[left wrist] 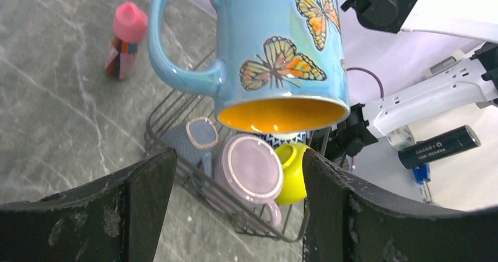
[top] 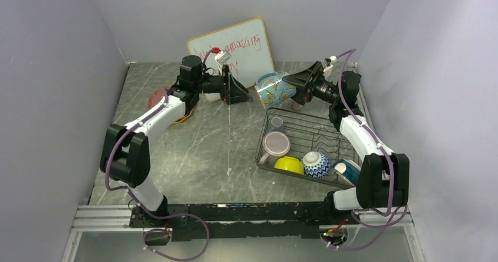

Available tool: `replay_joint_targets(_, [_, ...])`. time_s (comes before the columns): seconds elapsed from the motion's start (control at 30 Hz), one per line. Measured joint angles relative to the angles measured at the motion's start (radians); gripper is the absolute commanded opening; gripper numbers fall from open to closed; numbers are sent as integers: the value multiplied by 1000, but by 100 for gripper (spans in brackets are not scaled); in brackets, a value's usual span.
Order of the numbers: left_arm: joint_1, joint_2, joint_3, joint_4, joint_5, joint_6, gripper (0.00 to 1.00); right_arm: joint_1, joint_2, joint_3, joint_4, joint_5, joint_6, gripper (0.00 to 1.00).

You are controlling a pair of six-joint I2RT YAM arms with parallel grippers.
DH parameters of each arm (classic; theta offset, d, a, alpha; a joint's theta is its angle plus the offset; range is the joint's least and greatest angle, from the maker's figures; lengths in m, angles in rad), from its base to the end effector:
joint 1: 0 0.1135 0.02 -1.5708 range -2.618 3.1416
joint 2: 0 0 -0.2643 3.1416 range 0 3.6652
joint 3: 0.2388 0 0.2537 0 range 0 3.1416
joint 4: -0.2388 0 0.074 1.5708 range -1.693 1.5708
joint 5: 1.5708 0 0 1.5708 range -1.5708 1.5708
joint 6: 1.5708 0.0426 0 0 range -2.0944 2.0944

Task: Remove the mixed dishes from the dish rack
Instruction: Place the cup at the center of the board.

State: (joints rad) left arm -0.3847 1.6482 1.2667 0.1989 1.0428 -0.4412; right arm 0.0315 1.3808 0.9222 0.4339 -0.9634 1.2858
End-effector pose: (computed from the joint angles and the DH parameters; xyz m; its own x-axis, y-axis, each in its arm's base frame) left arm 0.3435 -0.1788 0.3236 -0.5692 -0.0017 -0.8222 0.8111 0.1631 -0.5618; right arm 0.3147 0.0449 0.3153 -0.8116 0.5224 -0.2616 -0.2120 0.1539 0.9651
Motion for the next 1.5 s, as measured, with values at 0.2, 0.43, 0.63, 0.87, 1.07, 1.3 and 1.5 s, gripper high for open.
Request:
replay_joint_targets(0.2, [-18,38,-1,158,-16,-19,82,8,10,-4,87,-25,81,0])
replay_joint_targets(0.43, [-29,63,-3,235,-16,-17,77,31,36,-35,137,-42,134,0])
replay_joint_targets(0.63, [-36,69,-3,245,-25,-1,68,39,42,-38,143,-45,139,0])
replay_joint_targets(0.87, [-35,79,-36,345,-27,-15,65,43,42,-42,162,-45,148,0])
replay_joint_targets(1.07, [-42,112,-104,528,-30,-113,62,58,46,-106,266,-38,201,0])
replay_joint_targets(1.3, [-60,144,-146,659,-49,-208,51,79,56,-142,363,-31,251,0])
replay_joint_targets(1.5, [-65,154,-150,719,-50,-294,14,87,56,-142,406,-17,242,0])
